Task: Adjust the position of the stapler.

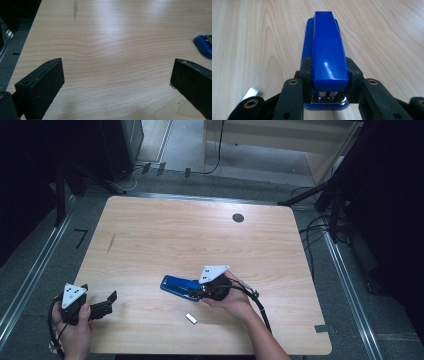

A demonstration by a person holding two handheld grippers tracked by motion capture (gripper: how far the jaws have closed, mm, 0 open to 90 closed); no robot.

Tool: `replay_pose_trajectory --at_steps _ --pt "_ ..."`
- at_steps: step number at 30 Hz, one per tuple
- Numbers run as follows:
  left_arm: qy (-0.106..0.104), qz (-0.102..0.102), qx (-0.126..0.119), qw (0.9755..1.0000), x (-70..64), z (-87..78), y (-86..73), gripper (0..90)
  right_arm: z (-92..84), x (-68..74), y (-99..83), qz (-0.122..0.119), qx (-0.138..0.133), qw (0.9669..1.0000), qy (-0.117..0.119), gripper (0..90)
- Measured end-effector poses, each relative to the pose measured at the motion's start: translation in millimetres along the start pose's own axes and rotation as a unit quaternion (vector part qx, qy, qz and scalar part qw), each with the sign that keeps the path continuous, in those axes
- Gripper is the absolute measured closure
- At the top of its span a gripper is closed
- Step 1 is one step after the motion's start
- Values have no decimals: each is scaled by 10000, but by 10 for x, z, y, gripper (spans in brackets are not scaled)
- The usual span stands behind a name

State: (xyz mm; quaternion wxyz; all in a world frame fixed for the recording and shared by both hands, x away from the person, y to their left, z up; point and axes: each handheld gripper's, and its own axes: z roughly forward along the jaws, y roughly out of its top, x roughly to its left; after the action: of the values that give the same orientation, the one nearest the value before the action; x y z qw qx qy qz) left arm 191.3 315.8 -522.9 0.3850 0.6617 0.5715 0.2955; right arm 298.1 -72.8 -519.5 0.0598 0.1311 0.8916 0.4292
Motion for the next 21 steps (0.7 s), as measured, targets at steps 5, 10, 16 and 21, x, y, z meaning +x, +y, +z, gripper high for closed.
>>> replay_pose_trajectory --at_steps 5,10,16,21 --pt "-69 85 0 9999 -54 3 0 0 -120 34 -115 35 -27 10000 -36 671" --pt "-142 211 -7 9997 -136 12 8 0 -214 69 -209 34 -38 10000 -55 671" --pt "-264 325 6 9991 -229 19 14 0 -296 104 -286 40 -53 10000 -36 671" --pt "-361 408 7 9985 -315 37 20 0 -331 143 -319 97 -65 9999 -40 669"
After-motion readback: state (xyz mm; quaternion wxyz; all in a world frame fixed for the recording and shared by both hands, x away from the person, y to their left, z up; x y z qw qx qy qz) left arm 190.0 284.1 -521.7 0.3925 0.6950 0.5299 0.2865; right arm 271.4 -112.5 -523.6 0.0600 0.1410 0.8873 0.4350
